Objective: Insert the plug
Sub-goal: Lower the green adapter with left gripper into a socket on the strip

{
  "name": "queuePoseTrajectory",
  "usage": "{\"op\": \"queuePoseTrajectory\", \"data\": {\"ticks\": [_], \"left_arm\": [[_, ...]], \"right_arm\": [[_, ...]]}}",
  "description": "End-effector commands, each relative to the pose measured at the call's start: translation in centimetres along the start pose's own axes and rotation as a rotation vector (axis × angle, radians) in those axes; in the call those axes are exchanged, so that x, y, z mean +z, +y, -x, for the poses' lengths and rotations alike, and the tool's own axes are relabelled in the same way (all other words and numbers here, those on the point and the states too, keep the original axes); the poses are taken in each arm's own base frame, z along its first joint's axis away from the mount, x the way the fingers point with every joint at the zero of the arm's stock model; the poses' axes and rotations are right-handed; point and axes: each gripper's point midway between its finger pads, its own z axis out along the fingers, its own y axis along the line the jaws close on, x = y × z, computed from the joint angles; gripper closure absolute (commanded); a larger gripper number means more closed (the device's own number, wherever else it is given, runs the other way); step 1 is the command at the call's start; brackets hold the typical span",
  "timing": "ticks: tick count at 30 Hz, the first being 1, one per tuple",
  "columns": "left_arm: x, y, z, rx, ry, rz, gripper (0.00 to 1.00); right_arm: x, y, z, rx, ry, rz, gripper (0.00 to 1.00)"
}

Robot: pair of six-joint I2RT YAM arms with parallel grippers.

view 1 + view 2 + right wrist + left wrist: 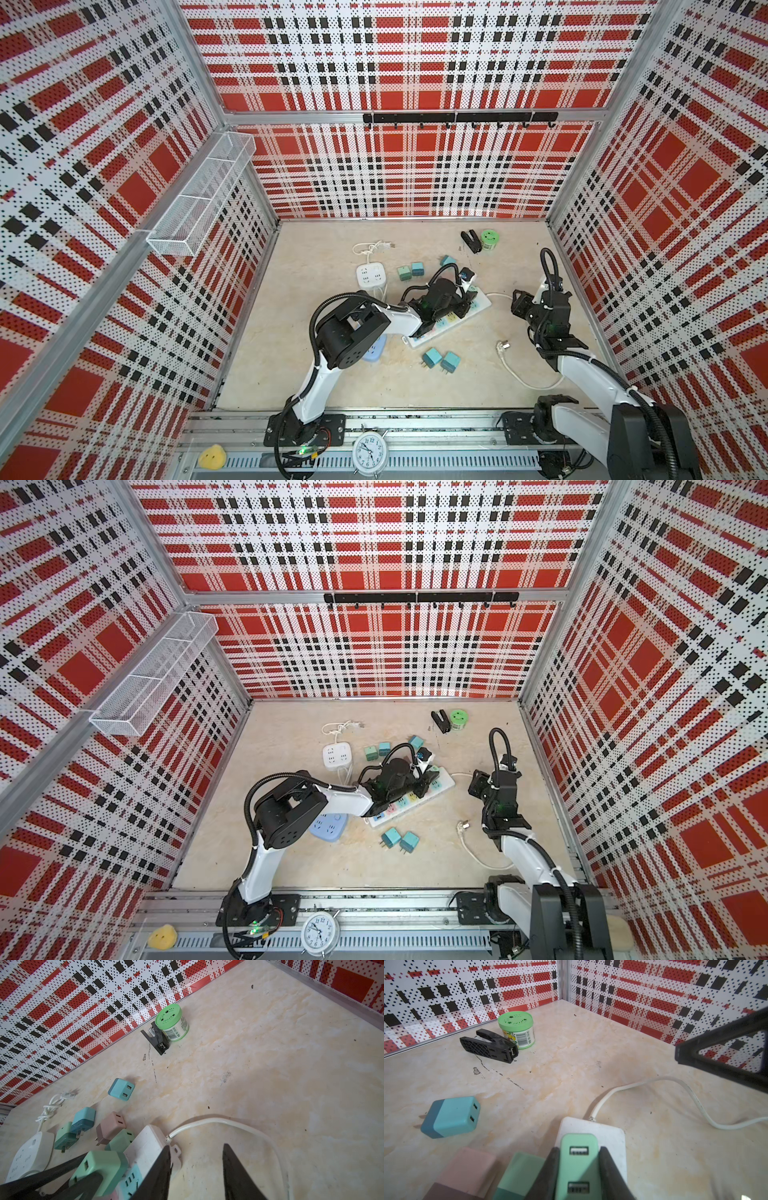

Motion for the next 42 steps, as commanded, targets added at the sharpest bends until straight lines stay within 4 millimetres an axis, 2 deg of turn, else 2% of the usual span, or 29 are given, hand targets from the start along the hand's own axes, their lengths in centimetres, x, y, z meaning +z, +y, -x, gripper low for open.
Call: {"op": "queuePoseTrajectory", "data": {"ticks": [1, 11, 23, 42], "left_arm": [[0.7, -0.2, -2.2, 0.006, 0.062, -0.022, 1.00], [0.4, -2.3, -2.7, 0.046, 0.072, -0.091, 1.00], [-0.2, -1.4, -3.7, 0.050, 0.096, -0.052, 1.00], [-1.2, -1.2, -3.0, 0.069, 0.085, -0.030, 1.00]], "right_arm": [[-0.1, 0.3, 0.7, 0.013, -0.036, 0.022, 0.58], [-0.1, 0.3, 0.6, 0.013, -0.036, 0.025, 0.58], [-0.1, 0.3, 0.6, 0.012, -0.034, 0.026, 0.58], [-0.1, 0.4, 0.6, 0.013, -0.034, 0.027, 0.58]]}}
